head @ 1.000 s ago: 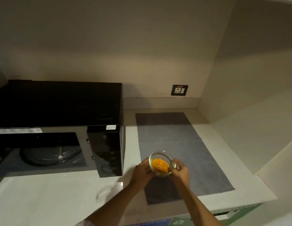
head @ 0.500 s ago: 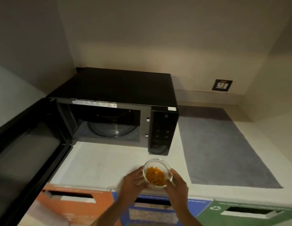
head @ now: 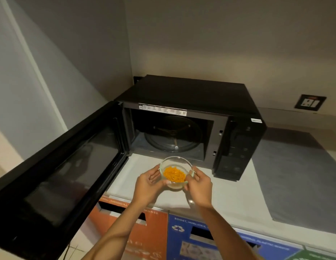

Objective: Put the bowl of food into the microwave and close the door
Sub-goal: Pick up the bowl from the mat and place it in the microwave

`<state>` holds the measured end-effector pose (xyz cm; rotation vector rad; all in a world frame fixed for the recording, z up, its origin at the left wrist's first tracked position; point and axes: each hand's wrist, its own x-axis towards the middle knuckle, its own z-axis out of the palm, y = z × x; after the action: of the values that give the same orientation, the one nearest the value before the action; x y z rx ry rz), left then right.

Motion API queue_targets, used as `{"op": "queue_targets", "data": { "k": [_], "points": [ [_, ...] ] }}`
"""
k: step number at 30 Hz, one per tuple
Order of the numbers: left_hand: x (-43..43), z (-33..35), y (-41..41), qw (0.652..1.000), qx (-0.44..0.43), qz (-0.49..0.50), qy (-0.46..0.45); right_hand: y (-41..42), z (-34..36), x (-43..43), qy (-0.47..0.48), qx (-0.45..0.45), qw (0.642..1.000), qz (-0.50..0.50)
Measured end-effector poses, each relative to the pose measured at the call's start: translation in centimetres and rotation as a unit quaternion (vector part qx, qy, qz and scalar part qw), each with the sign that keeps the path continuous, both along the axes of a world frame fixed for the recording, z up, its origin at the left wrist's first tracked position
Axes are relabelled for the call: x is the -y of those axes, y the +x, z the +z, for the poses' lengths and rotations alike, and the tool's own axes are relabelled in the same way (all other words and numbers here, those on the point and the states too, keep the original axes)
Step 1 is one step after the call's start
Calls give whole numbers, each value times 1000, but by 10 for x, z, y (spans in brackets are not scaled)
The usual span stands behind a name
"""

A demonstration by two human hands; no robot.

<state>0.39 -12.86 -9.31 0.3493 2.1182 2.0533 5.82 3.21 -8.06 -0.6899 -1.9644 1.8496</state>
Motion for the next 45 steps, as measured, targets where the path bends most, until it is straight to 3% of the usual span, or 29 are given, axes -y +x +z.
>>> {"op": "queue_targets", "data": {
  "k": [10, 15, 19, 23, 30, 40, 45],
  "points": [
    [-38, 10, -108, 994, -61, 69, 58, -127, 27, -24, 101, -12, 994, -41],
    [-59, 7, -172, 994, -83, 65, 24, -187, 23, -46, 82, 3, 996, -46],
    [-70, -3, -215, 992, -101, 62, -35, -223, 17, -60, 14, 38, 998, -46],
    [-78, -11, -241, 990, -106, 75, -64, -247, 16, -66, -9, 18, 1000, -12],
    [-87, -16, -266, 986, -118, 85, -87, -269, 11, -73, -3, -12, 1000, -8],
    [-94, -20, -275, 990, -95, 66, -76, -285, 2, -83, 32, 5, 999, -16],
    [-91, -12, -270, 987, -93, 45, -120, -280, 0, -82, 76, 25, 997, 7]
  ]
}}
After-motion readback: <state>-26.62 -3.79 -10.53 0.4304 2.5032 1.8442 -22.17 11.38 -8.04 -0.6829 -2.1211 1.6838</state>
